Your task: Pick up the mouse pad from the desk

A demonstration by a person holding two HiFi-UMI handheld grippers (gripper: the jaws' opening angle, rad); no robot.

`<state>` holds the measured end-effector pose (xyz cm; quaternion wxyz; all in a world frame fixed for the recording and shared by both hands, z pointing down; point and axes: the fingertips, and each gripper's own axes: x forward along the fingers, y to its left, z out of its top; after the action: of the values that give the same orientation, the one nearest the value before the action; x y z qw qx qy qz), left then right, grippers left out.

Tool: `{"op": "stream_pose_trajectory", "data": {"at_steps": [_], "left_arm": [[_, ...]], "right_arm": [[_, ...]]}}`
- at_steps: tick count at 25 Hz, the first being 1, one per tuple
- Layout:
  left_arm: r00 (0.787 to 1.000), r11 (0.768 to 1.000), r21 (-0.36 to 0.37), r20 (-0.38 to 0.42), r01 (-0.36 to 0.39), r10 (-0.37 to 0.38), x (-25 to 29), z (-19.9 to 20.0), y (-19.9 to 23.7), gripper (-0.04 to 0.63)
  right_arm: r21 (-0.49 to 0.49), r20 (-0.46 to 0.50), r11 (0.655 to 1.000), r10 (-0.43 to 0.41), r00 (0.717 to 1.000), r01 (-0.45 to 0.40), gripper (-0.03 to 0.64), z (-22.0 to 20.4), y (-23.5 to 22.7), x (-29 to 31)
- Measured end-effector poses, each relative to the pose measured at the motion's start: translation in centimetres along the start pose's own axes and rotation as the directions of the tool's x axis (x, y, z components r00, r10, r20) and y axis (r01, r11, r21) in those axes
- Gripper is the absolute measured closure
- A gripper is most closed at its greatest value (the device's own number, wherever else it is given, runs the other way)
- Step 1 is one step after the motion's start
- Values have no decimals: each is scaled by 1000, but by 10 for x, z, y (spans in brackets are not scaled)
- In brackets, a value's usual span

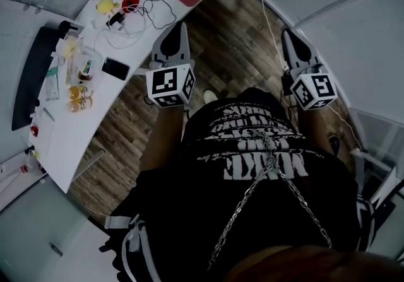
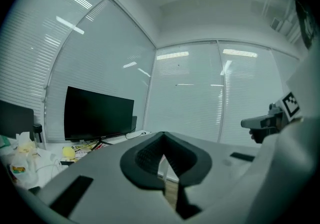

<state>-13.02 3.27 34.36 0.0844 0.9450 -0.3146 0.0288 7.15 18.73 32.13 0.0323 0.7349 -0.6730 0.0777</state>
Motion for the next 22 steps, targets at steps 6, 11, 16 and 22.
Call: {"op": "stream_pose_trajectory", "data": {"at_steps": [6, 11, 16, 22], "left_arm": [[999, 999, -32, 32, -36, 37, 8, -5, 17, 590], [994, 994, -37, 3, -106, 106, 16, -10, 37, 591], [983, 984, -38, -52, -176, 174, 32, -18, 51, 590], [978, 980, -53, -87, -192, 187, 79, -25, 46, 590]], "right_arm": [[-9, -18, 1000, -7, 1000, 7, 618, 1, -12, 20], [5, -31, 996, 87, 996, -87, 618, -2, -9, 67], [15, -30, 983, 182, 983, -182, 618, 1, -13, 111], [0, -89, 978, 208, 974, -209, 618, -4, -50, 152]]}}
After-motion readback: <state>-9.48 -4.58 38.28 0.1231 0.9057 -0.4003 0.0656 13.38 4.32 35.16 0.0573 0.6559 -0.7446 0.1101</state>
